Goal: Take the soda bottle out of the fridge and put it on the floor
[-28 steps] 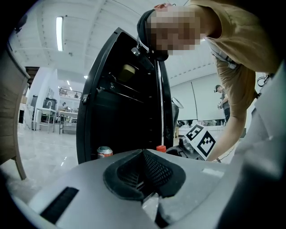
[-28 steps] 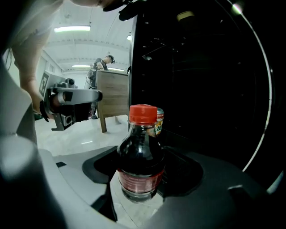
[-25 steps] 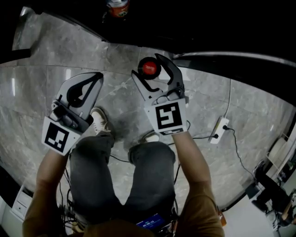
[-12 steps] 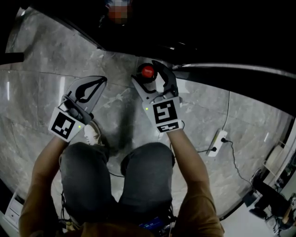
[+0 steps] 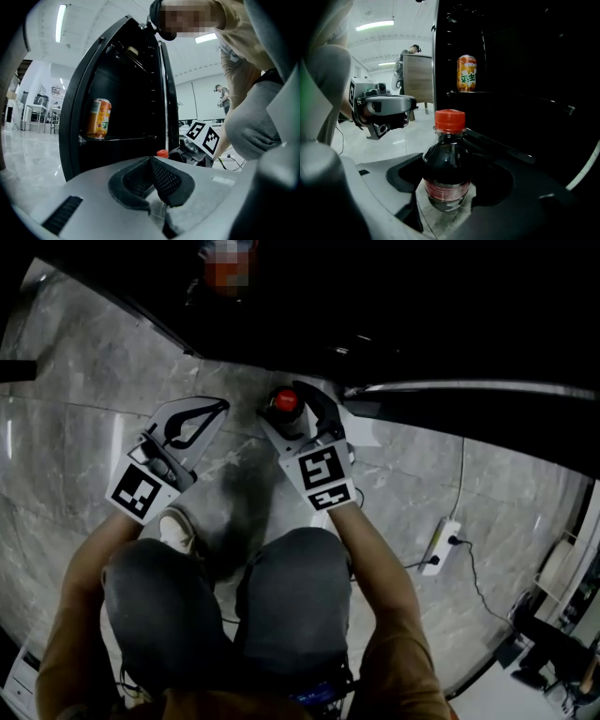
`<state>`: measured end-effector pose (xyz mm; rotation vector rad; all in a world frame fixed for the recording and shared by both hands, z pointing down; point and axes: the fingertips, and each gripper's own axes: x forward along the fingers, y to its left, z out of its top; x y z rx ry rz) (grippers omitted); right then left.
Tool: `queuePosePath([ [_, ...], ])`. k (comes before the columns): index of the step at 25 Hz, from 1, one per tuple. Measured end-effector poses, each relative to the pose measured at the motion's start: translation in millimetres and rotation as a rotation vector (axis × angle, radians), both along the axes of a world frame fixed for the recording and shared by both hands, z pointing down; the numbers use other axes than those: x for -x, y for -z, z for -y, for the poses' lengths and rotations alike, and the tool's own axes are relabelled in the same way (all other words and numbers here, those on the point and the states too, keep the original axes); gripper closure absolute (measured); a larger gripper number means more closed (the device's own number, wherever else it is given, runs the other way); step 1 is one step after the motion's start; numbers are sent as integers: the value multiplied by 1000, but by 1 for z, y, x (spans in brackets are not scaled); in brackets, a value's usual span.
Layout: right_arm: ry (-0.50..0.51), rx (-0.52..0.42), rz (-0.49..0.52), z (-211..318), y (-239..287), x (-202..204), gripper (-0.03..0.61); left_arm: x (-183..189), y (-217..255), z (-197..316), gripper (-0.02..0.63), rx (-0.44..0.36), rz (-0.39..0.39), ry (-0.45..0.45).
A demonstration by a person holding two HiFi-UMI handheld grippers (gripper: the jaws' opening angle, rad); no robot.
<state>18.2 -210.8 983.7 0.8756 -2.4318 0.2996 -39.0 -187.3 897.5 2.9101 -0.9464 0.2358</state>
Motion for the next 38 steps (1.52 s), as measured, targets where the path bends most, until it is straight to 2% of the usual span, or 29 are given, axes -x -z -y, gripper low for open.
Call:
queuePosePath([
  [6, 37, -13, -23, -1, -20, 9, 278, -3, -16, 5, 612, -3, -1, 15],
  [11, 49, -47, -31, 1, -29, 10, 278, 6, -35, 10, 612, 65, -34, 62],
  [20, -2, -45, -7, -1, -59, 9, 278, 17, -43, 12, 612, 81, 21, 59],
  [38, -59, -60, -45, -6, -89, -8, 277, 25, -40, 8, 612, 100, 17, 76],
])
